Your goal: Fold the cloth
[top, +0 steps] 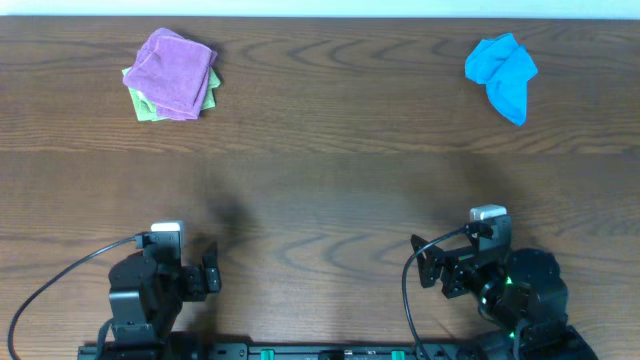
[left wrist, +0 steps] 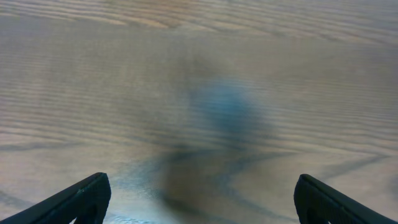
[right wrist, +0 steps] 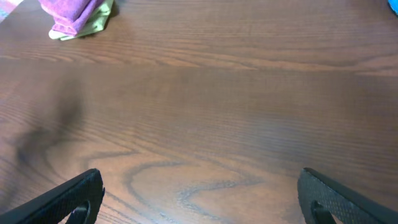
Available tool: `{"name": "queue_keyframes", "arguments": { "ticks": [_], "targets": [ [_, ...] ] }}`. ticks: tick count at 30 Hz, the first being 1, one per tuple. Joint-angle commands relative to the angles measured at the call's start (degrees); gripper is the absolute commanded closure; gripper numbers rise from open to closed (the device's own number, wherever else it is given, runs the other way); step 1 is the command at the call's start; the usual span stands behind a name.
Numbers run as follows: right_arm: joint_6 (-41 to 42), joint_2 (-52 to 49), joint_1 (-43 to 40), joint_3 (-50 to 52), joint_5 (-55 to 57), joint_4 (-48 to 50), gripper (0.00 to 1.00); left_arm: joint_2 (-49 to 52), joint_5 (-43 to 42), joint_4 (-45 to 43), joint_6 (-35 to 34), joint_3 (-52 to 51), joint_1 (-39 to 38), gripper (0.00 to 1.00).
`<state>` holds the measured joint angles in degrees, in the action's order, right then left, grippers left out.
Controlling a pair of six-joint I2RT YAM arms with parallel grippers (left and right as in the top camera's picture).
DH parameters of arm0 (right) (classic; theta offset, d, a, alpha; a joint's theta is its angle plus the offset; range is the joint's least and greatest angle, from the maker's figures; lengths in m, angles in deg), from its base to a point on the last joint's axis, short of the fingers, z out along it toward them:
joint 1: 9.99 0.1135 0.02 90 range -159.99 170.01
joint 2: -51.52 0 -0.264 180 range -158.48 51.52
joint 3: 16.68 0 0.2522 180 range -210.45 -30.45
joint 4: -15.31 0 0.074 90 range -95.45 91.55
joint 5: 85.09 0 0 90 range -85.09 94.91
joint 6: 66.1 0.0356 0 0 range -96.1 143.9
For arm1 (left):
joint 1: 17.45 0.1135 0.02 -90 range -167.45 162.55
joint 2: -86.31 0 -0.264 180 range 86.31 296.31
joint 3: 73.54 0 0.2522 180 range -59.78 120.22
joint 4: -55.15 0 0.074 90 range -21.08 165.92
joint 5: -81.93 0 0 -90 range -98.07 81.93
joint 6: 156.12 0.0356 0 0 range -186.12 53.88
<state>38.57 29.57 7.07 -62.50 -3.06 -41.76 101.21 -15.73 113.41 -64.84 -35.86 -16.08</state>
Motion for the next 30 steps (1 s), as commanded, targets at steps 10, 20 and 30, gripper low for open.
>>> {"name": "queue_keyframes", "arguments": {
  "ticks": [10, 20, 30],
  "targets": [
    [0.7, 0.3, -0.4, 0.1, 0.0, 0.0, 0.01, -9.4, 2.9, 1.7, 0.0, -6.7, -0.3, 0.05],
    [0.7, 0.3, -0.4, 0.1, 0.0, 0.0, 0.01, -13.9, 4.1, 7.4, 0.5, -7.8, -0.3, 0.04],
    [0.7, 0.3, -0.4, 0.1, 0.0, 0.0, 0.01, -14.7, 4.0, 9.8, 0.4, -7.8, -0.3, 0.05]
  ]
}}
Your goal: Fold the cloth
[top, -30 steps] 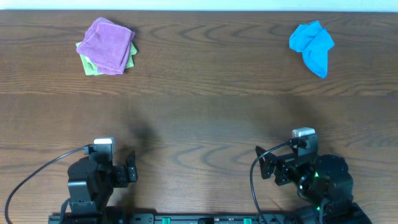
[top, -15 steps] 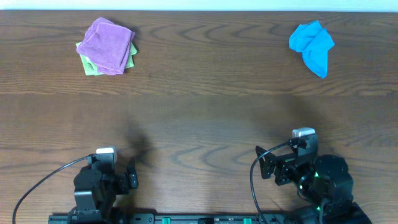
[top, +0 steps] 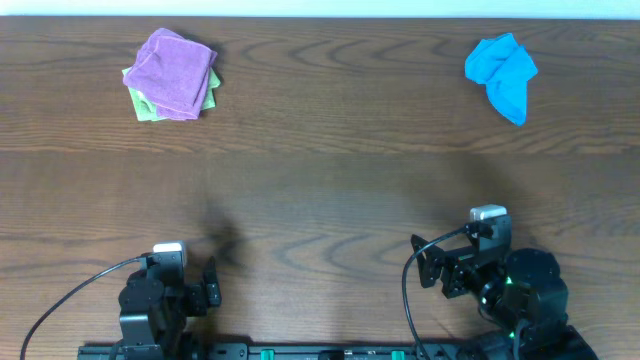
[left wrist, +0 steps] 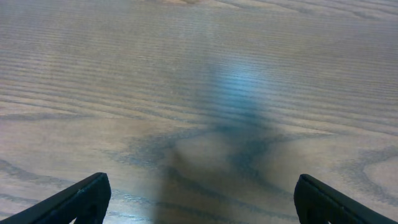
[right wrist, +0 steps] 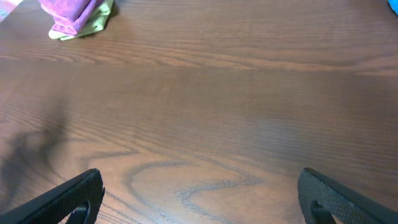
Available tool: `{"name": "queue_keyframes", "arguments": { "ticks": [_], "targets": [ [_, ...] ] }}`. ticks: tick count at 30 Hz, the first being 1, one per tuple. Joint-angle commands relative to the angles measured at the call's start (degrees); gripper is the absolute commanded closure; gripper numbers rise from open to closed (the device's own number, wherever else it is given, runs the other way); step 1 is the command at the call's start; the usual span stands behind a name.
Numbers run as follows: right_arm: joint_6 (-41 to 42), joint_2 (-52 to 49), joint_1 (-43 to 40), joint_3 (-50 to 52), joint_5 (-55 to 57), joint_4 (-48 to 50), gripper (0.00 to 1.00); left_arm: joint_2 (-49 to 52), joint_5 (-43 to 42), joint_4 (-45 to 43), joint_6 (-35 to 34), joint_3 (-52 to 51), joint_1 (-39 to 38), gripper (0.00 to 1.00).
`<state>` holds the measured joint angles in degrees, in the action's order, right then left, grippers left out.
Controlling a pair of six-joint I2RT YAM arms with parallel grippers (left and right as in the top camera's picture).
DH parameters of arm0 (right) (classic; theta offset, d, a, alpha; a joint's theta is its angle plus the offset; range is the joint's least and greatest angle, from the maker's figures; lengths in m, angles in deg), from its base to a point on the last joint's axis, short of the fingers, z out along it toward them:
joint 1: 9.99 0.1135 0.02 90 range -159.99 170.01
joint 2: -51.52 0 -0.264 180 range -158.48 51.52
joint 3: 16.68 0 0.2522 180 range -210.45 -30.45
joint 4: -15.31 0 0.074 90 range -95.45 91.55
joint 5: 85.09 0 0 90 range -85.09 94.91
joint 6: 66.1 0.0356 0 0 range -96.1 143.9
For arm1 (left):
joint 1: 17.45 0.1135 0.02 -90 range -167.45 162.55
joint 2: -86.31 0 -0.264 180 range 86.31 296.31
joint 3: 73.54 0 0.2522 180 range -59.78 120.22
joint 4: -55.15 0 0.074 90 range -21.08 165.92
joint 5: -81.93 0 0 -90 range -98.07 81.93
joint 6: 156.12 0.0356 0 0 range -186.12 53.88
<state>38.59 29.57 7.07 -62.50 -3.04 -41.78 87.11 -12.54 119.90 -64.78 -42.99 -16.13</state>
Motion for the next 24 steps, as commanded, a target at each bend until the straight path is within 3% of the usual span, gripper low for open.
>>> {"name": "queue_keyframes", "arguments": {
  "ticks": [1, 24],
  "targets": [
    [0.7, 0.3, -0.4, 0.1, 0.0, 0.0, 0.01, -0.6, 0.9, 3.3, 0.4, -0.7, -0.3, 0.05],
    [0.2, 0.5, -0.7, 0.1, 0.9, -1.5, 0.01, -0.6, 0.9, 3.3, 0.4, -0.7, -0.3, 0.05]
  ]
}}
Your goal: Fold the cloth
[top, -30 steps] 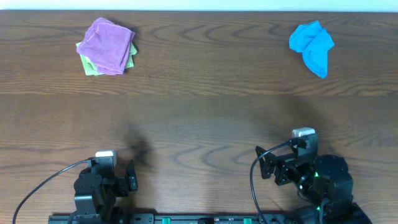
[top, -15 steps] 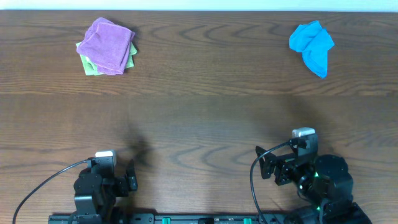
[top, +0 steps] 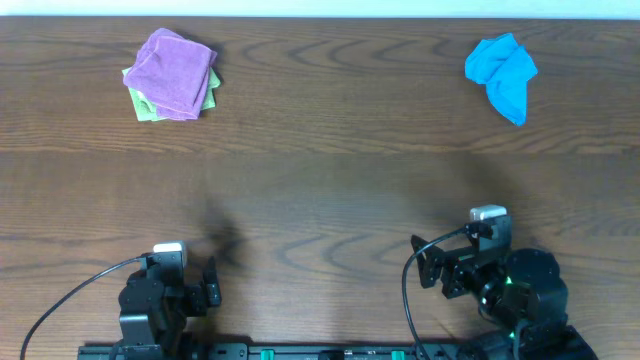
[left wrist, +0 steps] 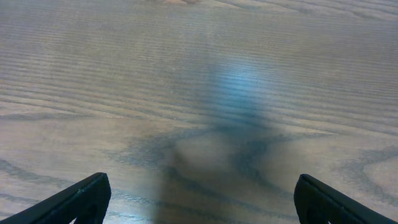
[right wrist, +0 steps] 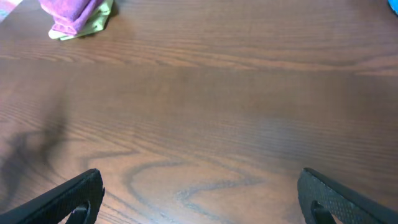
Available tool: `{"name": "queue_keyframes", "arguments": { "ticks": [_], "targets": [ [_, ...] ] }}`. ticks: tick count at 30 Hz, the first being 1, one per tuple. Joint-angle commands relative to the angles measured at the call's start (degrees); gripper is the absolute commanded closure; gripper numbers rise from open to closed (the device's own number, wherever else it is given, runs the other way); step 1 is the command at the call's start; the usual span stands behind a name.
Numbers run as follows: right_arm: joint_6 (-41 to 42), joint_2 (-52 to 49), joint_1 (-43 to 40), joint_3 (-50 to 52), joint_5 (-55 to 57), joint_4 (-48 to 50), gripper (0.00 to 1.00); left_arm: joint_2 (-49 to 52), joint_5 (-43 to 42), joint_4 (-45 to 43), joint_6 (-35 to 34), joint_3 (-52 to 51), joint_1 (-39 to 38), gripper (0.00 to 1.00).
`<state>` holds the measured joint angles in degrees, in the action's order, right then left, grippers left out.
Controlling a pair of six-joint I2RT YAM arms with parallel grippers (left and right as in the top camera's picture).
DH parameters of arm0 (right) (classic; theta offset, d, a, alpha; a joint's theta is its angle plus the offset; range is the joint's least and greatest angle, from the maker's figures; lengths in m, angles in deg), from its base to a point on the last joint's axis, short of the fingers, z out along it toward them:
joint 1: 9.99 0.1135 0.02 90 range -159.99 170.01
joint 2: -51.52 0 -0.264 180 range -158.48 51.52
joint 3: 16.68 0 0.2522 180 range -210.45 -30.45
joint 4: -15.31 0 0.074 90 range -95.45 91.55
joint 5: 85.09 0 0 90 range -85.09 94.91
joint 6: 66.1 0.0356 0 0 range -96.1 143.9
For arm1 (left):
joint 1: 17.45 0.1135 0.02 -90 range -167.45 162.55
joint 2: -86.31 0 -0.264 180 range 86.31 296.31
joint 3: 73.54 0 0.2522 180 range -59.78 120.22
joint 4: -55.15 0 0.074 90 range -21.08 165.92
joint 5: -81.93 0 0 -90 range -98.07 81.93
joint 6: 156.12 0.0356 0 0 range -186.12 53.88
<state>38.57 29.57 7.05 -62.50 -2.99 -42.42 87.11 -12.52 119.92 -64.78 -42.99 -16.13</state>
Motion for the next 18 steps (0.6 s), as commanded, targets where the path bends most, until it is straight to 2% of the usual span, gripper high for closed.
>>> {"name": "queue_keyframes", "arguments": {
  "ticks": [1, 5, 10, 18],
  "targets": [
    [0.3, 0.9, -1.0, 0.2, 2.1, -1.7, 0.01, -0.6, 0.8, 3.3, 0.4, -0.7, -0.3, 0.05],
    [-1.2, 3.5, -3.0, 2.1, 6.6, -3.6, 0.01, -0.6, 0.8, 3.3, 0.4, -0.7, -0.3, 0.04],
    [-7.6, 10.0, -7.3, 8.0, 6.3, -3.4, 0.01, -0.6, 0.8, 3.3, 0.4, -0.7, -0.3, 0.05],
    [-12.5, 17.8, -13.5, 16.3, 5.3, -3.1, 0.01, -0.6, 0.8, 3.3, 0.4, -0.7, -0.3, 0.05]
  ]
}}
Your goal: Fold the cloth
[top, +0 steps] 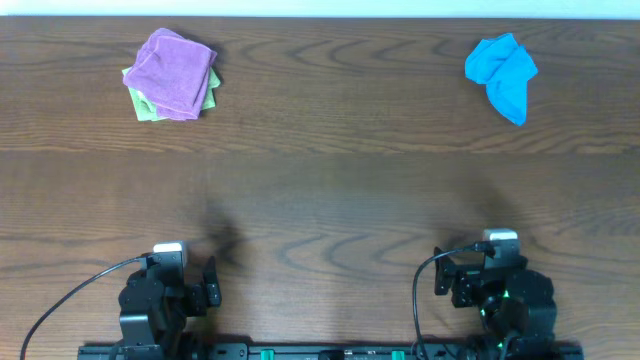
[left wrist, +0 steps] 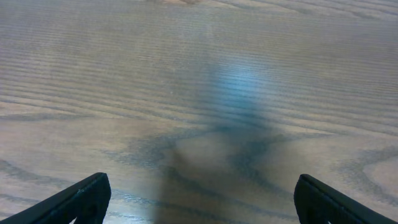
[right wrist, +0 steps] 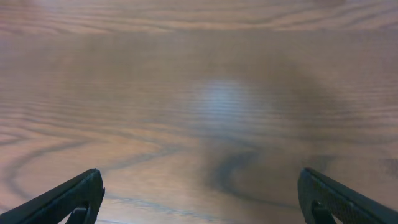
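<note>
A crumpled blue cloth [top: 502,76] lies at the far right of the wooden table [top: 330,190]. At the far left a folded purple cloth [top: 173,70] rests on a folded green cloth [top: 143,103]. Both arms sit at the near edge, far from every cloth. My left gripper [left wrist: 200,198] is open over bare wood, and my right gripper [right wrist: 200,198] is likewise open over bare wood. Neither wrist view shows a cloth.
Black cables loop from each arm base at the near edge [top: 60,290]. A white strip [top: 320,8] runs along the table's far edge.
My right arm has drawn back toward the near edge and now points down at bare wood; the purple and green cloths have left its wrist view. The left arm is unchanged.
At first both arms stood slightly forward near the front edge, grippers open. The left arm then sat further back and stayed there. The right arm held still until now, when it too sits further back. The cloths have not moved.
</note>
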Available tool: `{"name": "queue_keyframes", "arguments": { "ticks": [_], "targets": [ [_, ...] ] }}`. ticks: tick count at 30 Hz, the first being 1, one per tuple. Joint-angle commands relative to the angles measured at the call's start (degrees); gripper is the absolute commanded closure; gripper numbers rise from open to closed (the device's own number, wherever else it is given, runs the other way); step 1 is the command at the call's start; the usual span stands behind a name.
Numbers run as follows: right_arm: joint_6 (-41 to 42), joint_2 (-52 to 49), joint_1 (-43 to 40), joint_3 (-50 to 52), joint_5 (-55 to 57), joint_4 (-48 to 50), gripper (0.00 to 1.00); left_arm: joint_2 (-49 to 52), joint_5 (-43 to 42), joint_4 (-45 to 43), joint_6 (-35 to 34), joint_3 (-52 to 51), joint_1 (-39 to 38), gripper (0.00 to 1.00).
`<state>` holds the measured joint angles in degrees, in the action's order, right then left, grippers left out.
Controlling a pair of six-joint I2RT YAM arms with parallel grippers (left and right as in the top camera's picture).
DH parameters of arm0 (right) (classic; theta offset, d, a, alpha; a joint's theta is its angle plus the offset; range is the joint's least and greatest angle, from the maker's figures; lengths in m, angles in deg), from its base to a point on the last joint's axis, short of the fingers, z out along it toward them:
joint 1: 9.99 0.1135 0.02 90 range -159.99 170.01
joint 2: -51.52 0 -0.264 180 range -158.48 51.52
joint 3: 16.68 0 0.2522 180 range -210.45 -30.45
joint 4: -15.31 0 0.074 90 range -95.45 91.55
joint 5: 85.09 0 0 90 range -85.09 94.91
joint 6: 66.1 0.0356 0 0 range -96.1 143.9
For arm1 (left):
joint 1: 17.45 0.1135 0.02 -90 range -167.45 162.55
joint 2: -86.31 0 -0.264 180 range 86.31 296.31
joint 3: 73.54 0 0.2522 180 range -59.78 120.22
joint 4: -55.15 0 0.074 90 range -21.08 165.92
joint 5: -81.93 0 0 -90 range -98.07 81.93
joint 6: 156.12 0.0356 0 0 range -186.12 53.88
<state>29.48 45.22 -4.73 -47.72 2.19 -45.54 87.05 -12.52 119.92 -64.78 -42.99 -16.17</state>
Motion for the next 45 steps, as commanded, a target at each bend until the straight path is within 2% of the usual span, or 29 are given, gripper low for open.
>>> {"name": "queue_keyframes", "arguments": {
  "ticks": [1, 10, 17, 45],
  "targets": [
    [-4.0, 2.8, -2.3, 2.3, -0.3, 0.0, 0.01, -0.5, 0.8, 3.3, 0.4, -0.7, -0.2, 0.04],
    [-4.4, 6.0, -5.8, 6.2, -0.7, -0.1, 0.01, -0.5, 0.8, 3.3, 0.4, -0.7, -0.2, 0.05],
    [-6.6, 6.0, -5.8, 6.8, -0.7, -0.1, 0.01, -0.5, 0.8, 3.3, 0.4, -0.7, -0.2, 0.05],
    [-6.5, 6.0, -5.8, 6.8, -0.7, 0.0, 0.01, -0.5, 0.8, 3.3, 0.4, -0.7, -0.2, 0.04]
  ]
}}
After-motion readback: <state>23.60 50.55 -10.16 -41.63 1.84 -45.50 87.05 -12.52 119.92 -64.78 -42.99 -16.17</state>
